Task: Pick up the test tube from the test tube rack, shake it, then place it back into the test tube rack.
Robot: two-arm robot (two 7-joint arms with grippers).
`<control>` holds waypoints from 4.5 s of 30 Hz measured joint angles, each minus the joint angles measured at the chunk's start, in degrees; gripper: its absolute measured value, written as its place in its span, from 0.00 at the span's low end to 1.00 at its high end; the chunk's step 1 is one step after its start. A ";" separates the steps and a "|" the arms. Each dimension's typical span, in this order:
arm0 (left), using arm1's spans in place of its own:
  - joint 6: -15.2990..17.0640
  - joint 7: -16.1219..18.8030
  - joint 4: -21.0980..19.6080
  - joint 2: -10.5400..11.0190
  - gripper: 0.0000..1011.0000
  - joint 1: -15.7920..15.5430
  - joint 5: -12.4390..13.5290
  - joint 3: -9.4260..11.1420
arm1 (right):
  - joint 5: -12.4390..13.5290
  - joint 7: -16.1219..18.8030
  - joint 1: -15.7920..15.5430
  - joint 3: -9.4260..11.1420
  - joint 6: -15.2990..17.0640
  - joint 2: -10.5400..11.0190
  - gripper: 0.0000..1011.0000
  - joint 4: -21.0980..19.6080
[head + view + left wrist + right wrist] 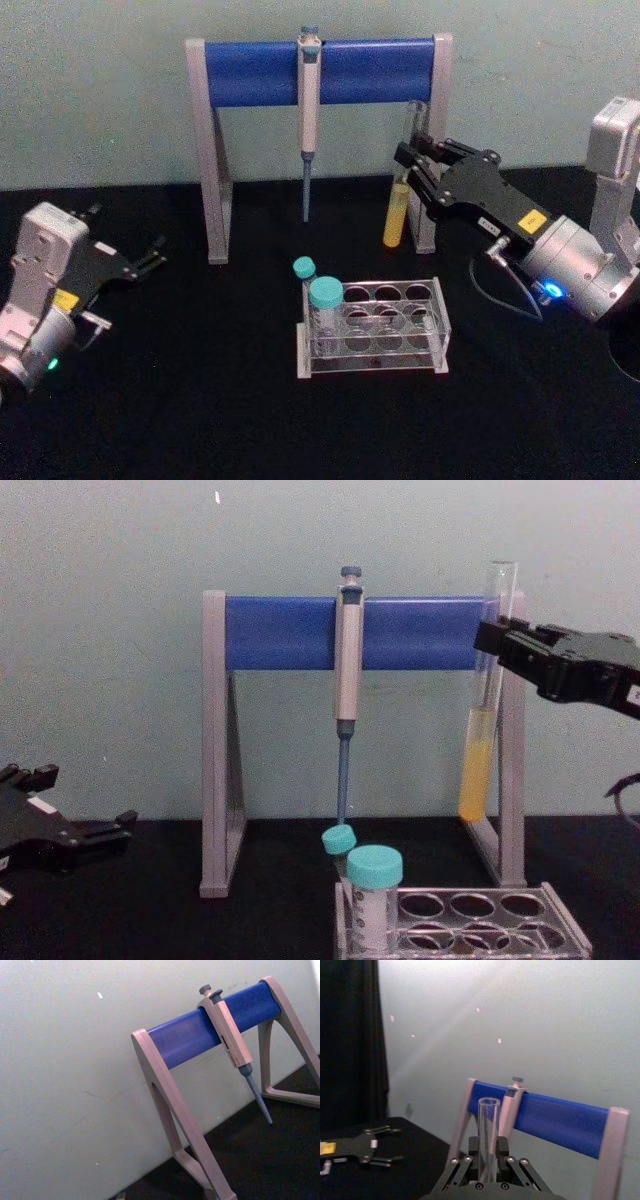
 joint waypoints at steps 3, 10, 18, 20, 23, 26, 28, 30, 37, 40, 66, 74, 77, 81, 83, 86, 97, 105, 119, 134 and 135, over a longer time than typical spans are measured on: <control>0.00 0.00 0.00 0.00 0.99 0.00 0.00 0.00 | 1.74 2.13 0.48 -0.26 0.68 0.41 0.22 0.22; 0.00 0.00 0.00 0.00 0.99 0.00 0.00 0.00 | 7.98 8.90 1.63 -1.15 4.98 3.12 0.22 0.32; 0.00 0.00 0.00 0.00 0.99 0.00 0.00 0.00 | 9.45 10.77 1.53 -1.90 8.94 7.73 0.22 -1.93; 0.00 0.00 0.00 0.00 0.99 0.00 0.00 0.00 | 8.40 9.88 1.22 -2.04 9.75 9.55 0.22 -3.08; 0.00 0.00 0.00 0.00 0.99 0.00 0.00 0.00 | 6.00 7.18 0.66 -2.10 9.94 11.64 0.22 -4.84; 0.00 0.00 0.00 0.00 0.99 0.00 0.00 0.00 | 1.28 2.75 0.19 -2.49 9.36 13.30 0.22 -6.70; 0.00 0.00 0.00 0.00 0.99 0.00 0.00 0.00 | -2.96 -0.73 -0.01 -2.83 8.82 13.69 0.22 -7.69; 0.00 0.00 0.00 0.00 0.99 0.00 0.00 0.00 | -7.00 -4.00 -0.03 -3.17 8.35 13.31 0.22 -8.18; 0.00 0.00 0.00 0.00 0.99 0.00 0.00 0.00 | -14.54 -11.76 0.54 -3.68 6.13 9.07 0.22 -7.02; 0.00 0.00 0.00 0.00 0.99 0.00 0.00 0.00 | -15.23 -13.61 0.82 -3.30 4.59 6.56 0.22 -5.68; 0.00 0.00 0.00 0.00 0.99 0.00 0.00 0.00 | 13.81 8.84 1.50 1.66 11.88 4.25 0.22 0.28; 0.00 0.00 0.00 0.00 0.99 0.00 0.00 0.00 | 10.71 7.64 0.66 0.01 12.82 9.74 0.22 -2.93; 0.00 0.00 0.00 0.00 0.99 0.00 0.00 0.00 | 7.80 4.89 0.78 -0.84 12.84 11.10 0.22 -4.34; 0.00 0.00 0.00 0.00 0.99 0.00 0.00 0.00 | 2.84 0.71 1.18 -1.97 11.25 11.84 0.22 -5.57; 0.00 0.00 0.00 0.00 0.99 0.00 0.00 0.00 | 0.40 -1.08 1.42 -2.41 9.96 11.52 0.22 -5.73; 0.00 0.00 0.00 0.00 0.99 0.00 0.00 0.00 | -2.67 -3.09 1.82 -2.79 8.19 10.35 0.22 -5.54; 0.00 0.00 0.00 0.00 0.99 0.00 0.00 0.00 | -3.45 -4.82 3.68 -2.14 4.24 3.35 0.22 -0.59; 0.00 0.00 0.00 0.00 0.99 0.00 0.00 0.00 | 4.63 1.28 4.90 -1.28 5.75 0.00 0.22 2.56; 0.00 0.00 0.00 0.00 0.99 0.00 0.00 0.00 | 13.61 11.40 4.46 -2.88 11.77 5.37 0.22 0.85; 0.00 0.00 0.00 0.00 0.99 0.00 0.00 0.00 | -0.06 -0.86 1.92 -3.93 8.88 12.87 0.22 -6.61; 0.00 0.00 0.00 0.00 0.99 0.00 0.00 0.00 | -1.50 -2.24 1.88 -3.99 8.52 12.57 0.22 -6.71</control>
